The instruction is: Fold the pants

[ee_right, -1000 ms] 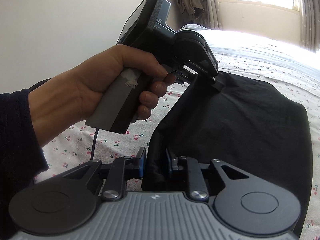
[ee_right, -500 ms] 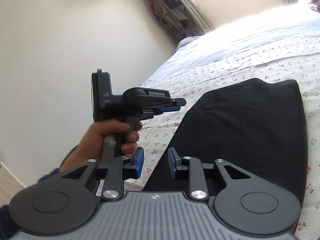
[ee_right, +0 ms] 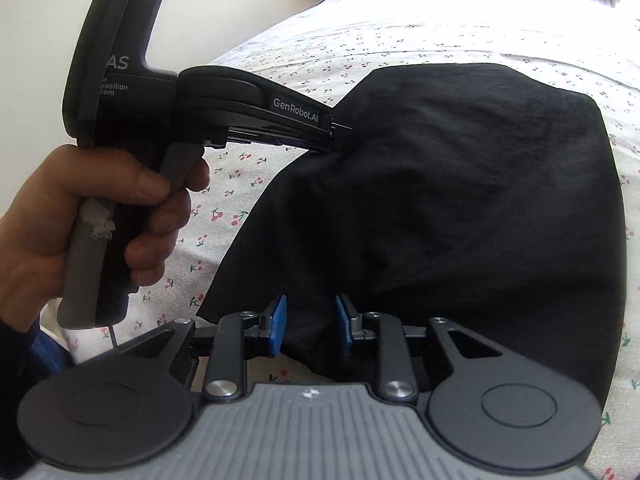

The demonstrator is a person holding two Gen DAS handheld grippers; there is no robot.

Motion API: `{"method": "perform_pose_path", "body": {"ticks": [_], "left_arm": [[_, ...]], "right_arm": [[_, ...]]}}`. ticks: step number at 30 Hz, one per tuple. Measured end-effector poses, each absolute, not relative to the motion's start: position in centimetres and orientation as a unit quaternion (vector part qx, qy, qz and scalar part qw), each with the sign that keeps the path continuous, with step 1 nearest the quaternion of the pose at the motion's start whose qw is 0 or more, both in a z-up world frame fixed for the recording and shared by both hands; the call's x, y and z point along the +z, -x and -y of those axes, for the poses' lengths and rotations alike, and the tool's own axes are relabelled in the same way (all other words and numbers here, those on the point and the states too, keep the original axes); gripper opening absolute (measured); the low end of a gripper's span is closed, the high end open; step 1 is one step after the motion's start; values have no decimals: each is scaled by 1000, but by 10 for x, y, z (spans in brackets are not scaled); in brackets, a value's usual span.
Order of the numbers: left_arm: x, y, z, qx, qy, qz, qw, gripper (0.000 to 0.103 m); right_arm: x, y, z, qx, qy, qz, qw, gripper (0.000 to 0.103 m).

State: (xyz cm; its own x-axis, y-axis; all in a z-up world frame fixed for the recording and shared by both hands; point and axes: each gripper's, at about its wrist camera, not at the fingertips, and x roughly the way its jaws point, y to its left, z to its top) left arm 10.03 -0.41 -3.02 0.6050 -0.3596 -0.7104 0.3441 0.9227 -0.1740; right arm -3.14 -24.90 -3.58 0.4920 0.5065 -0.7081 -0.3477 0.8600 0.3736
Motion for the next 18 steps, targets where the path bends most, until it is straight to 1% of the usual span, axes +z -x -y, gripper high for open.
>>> {"method": "perform_pose_path", "body": {"ticks": [2, 6, 8, 10, 12, 14, 17, 18], "left_arm": [[-30, -100, 3, -196, 13, -400, 895, 17], [-31, -100, 4, -195, 12, -400, 895, 17], [-31, -100, 4, -195, 10, -400, 895, 17], [-31, -100, 4, -197, 12, -401, 895, 17], [-31, -101, 4, -197, 12, -401, 894, 17], [-31, -100, 5, -197, 7, -400, 895, 17], [-31, -101, 6, -195, 7, -400, 895, 17], [-31, -101, 6, -195, 8, -401, 895, 17]], "right_arm": [[-29, 28, 262, 247, -98, -426, 865, 14], [-12, 18, 297, 200, -136, -389, 889, 26], [-11, 9, 319, 173, -165, -381, 893, 27], [-17, -1, 332, 136, -158, -390, 897, 31], [-32, -12, 339, 119, -159, -406, 892, 29], [-33, -15, 343, 117, -171, -403, 891, 29], [-24, -24, 338, 118, -136, -397, 900, 31], [-23, -29, 338, 118, -119, -396, 903, 34]]}}
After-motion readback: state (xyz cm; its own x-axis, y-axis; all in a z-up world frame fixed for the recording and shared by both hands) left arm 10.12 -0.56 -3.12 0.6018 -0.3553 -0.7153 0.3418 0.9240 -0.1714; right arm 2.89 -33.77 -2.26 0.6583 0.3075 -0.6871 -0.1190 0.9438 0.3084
